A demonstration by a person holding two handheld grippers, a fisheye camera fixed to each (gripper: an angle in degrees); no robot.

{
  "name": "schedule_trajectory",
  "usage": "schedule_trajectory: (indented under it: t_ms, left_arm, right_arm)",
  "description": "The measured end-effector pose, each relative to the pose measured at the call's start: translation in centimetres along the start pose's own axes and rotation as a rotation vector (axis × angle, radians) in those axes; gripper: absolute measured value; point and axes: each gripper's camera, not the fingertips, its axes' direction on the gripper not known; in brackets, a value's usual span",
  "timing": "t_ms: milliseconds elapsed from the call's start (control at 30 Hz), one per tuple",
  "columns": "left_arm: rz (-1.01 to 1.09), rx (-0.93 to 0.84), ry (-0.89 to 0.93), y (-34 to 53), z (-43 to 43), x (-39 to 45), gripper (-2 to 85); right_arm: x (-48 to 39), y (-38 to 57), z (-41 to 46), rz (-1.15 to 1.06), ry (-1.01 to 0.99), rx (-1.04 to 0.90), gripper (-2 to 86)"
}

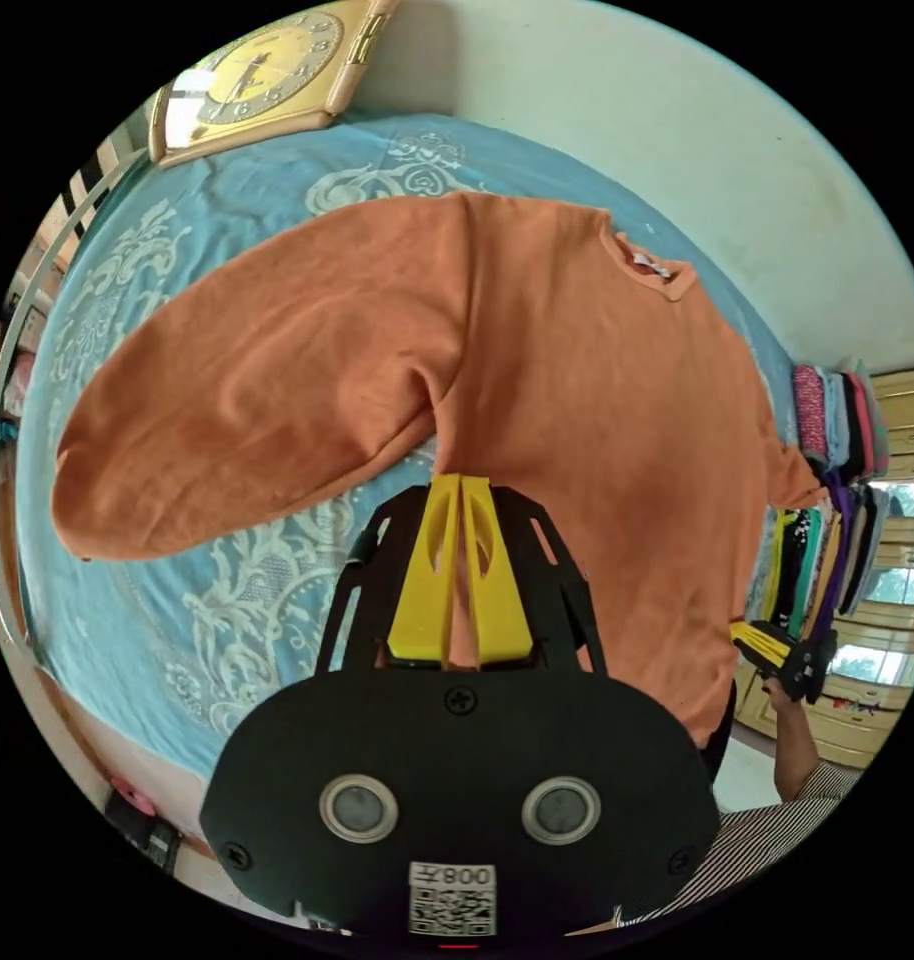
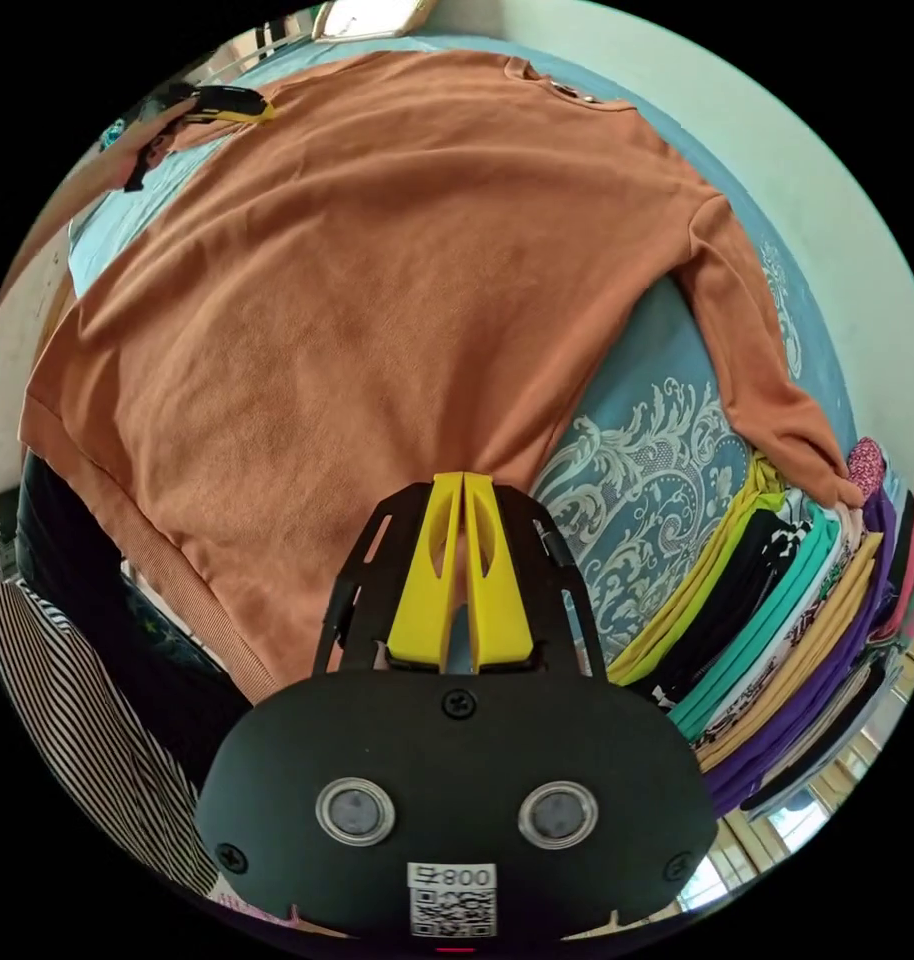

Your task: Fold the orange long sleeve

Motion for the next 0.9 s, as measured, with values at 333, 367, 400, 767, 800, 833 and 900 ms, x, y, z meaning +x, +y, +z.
schedule_trajectory:
  t_ms: [333,367,400,767,800,833,900]
  left_arm:
    - [0.009,0.105,0.014,-3.0,6.1,3.0,0.1]
    - [0.015,0.139,0.023,-3.4,6.3,3.4,0.1]
    - [0.022,0.166,0.031,-3.9,6.7,3.9,0.1]
    - [-0.109,0.112,0.012,-9.6,18.3,3.9,0.2]
    - [-0.107,0.126,0.013,-9.7,19.2,4.2,0.2]
    - [-0.108,0.125,0.016,-9.8,19.7,4.3,0.2]
    - [-0.092,0.145,-0.001,-10.1,21.1,5.0,0.3]
  right_arm:
    - [3.4,2.2,-0.6,0.149,-0.275,0.017,0.1]
    - [3.5,2.1,-1.2,0.151,-0.28,0.009,0.1]
    - [3.5,2.2,-2.0,0.153,-0.276,0.015,0.1]
    - [8.2,-6.0,-7.4,0.26,-0.184,0.326,0.2]
    - [8.4,-7.3,-6.1,0.263,-0.173,0.284,0.2]
    - [8.5,-7.8,-5.3,0.266,-0.165,0.246,0.2]
    - [9.0,-7.1,-4.6,0.295,-0.196,0.269,0.2]
